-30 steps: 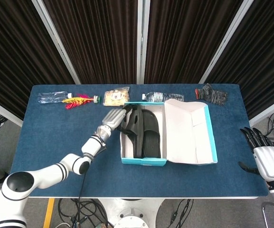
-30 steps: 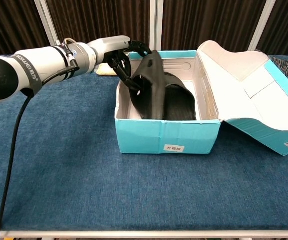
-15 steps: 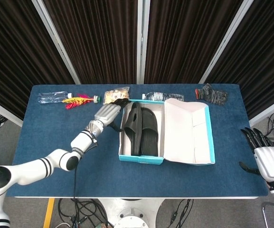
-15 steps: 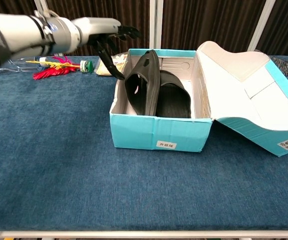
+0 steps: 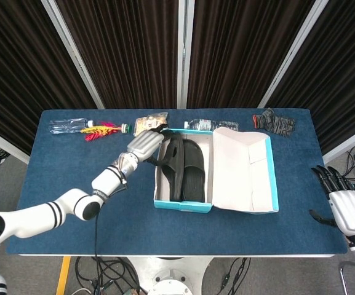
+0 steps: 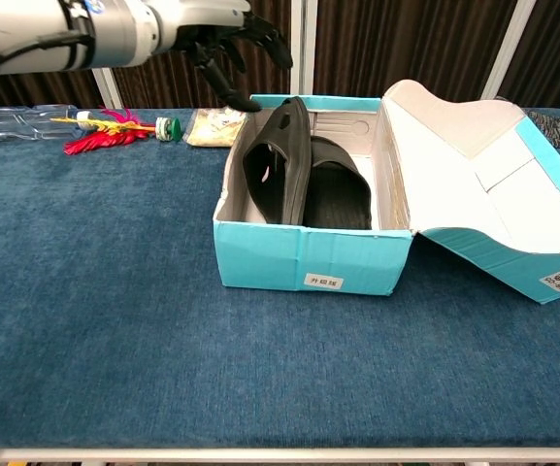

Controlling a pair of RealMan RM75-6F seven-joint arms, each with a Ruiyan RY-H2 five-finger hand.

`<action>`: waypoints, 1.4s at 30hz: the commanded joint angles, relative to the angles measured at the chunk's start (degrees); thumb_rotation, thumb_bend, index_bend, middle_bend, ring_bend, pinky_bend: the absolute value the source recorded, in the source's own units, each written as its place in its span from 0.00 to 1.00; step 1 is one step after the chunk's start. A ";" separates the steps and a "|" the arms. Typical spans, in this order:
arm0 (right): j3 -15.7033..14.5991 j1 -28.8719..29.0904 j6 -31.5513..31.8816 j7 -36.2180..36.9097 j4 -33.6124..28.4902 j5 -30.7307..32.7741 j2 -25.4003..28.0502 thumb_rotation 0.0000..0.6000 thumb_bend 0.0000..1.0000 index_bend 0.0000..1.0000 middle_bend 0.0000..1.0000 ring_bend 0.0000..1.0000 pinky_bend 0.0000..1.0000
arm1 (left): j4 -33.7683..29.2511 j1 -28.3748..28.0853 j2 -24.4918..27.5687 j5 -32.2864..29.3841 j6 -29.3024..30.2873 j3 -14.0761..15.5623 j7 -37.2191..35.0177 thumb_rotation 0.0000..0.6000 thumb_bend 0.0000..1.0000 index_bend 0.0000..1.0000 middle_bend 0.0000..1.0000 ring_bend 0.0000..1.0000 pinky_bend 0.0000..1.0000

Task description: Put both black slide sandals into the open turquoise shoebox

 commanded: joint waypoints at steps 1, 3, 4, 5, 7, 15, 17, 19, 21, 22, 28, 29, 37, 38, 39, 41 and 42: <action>0.00 -0.04 0.01 0.07 0.02 0.05 -0.01 1.00 0.09 0.00 0.06 0.00 0.18 | 4.84 -3.31 -3.28 1.79 -1.92 1.00 1.01 0.84 0.45 0.26 0.19 0.03 0.19; -0.02 -0.07 0.02 0.12 0.11 0.09 -0.04 1.00 0.09 0.00 0.06 0.00 0.18 | 6.42 -4.56 -4.32 1.24 -2.58 1.43 2.56 0.84 0.45 0.26 0.19 0.03 0.19; -0.03 -0.09 0.01 0.17 0.15 0.11 -0.04 1.00 0.09 0.00 0.06 0.00 0.18 | 6.98 -5.03 -4.67 0.92 -2.89 1.67 3.26 0.84 0.45 0.26 0.19 0.03 0.19; -0.04 -0.11 0.00 0.22 0.19 0.13 -0.04 1.00 0.09 0.00 0.06 0.00 0.18 | 7.49 -5.44 -4.96 0.50 -3.20 1.93 3.97 0.84 0.45 0.26 0.19 0.03 0.19; -0.04 -0.16 0.01 0.37 0.33 0.23 -0.04 1.00 0.09 0.00 0.06 0.00 0.18 | 8.57 -6.29 -5.51 -0.68 -3.77 2.68 5.97 0.84 0.45 0.26 0.19 0.03 0.18; -0.12 -0.30 0.01 0.95 0.87 0.31 -0.24 1.00 0.09 0.00 0.06 0.00 0.18 | 9.30 -7.45 -6.10 -7.25 -3.54 4.75 11.85 0.83 0.44 0.26 0.20 0.03 0.18; -0.12 -0.27 -0.04 1.01 0.95 0.26 -0.30 1.00 0.09 0.00 0.06 0.00 0.18 | 8.91 -7.46 -5.94 -8.27 -3.33 4.98 12.38 0.84 0.44 0.26 0.20 0.03 0.18; -0.10 -0.20 -0.09 1.12 1.01 0.18 -0.34 1.00 0.09 0.00 0.06 0.00 0.18 | 8.77 -7.58 -5.90 -9.27 -3.28 5.41 13.09 0.84 0.44 0.26 0.20 0.03 0.18; -0.11 -0.19 -0.07 1.13 1.04 0.13 -0.39 1.00 0.09 0.00 0.06 0.00 0.18 | 8.82 -7.70 -6.12 -10.25 -3.46 5.82 13.51 0.84 0.43 0.26 0.20 0.03 0.18; -0.11 -0.20 -0.06 1.14 1.05 0.11 -0.40 1.00 0.09 0.00 0.06 0.00 0.18 | 8.99 -7.78 -6.30 -10.61 -3.56 6.04 13.71 0.83 0.43 0.26 0.20 0.03 0.18; -0.06 -0.30 0.15 1.03 0.88 0.16 -0.32 1.00 0.09 0.00 0.06 0.00 0.18 | 10.55 -7.92 -7.63 -12.42 -3.95 7.45 14.62 0.84 0.42 0.26 0.20 0.03 0.18; -0.05 -0.32 0.17 1.02 0.86 0.18 -0.31 1.00 0.09 0.00 0.06 0.00 0.18 | 10.52 -7.80 -7.60 -12.51 -3.76 7.52 14.57 0.83 0.42 0.26 0.20 0.03 0.18; -0.03 -0.56 0.76 1.33 0.96 -0.09 -0.23 1.00 0.09 0.00 0.06 0.00 0.18 | 3.93 -3.08 -2.71 -10.18 3.20 4.79 9.32 0.83 0.40 0.26 0.20 0.03 0.18; -0.03 -0.64 0.87 1.41 0.99 -0.07 -0.16 1.00 0.09 0.00 0.06 0.00 0.18 | 2.80 -2.02 -1.81 -9.50 4.57 4.44 8.25 0.83 0.40 0.26 0.20 0.03 0.18; -0.02 -0.76 1.04 1.56 1.05 -0.03 -0.08 1.00 0.09 0.00 0.06 0.00 0.18 | 1.34 -0.48 -0.51 -8.65 6.24 4.07 6.69 0.83 0.40 0.25 0.20 0.03 0.18; -0.05 -0.97 1.26 1.88 1.23 0.06 -0.01 1.00 0.09 0.00 0.06 0.00 0.18 | -0.75 2.20 1.46 -7.62 8.96 3.70 4.24 0.82 0.40 0.25 0.20 0.03 0.18; -0.05 -1.11 1.40 2.18 1.42 0.16 -0.01 1.00 0.09 0.00 0.06 0.00 0.18 | -2.01 4.20 2.79 -6.85 10.97 3.64 2.59 0.83 0.40 0.25 0.20 0.03 0.18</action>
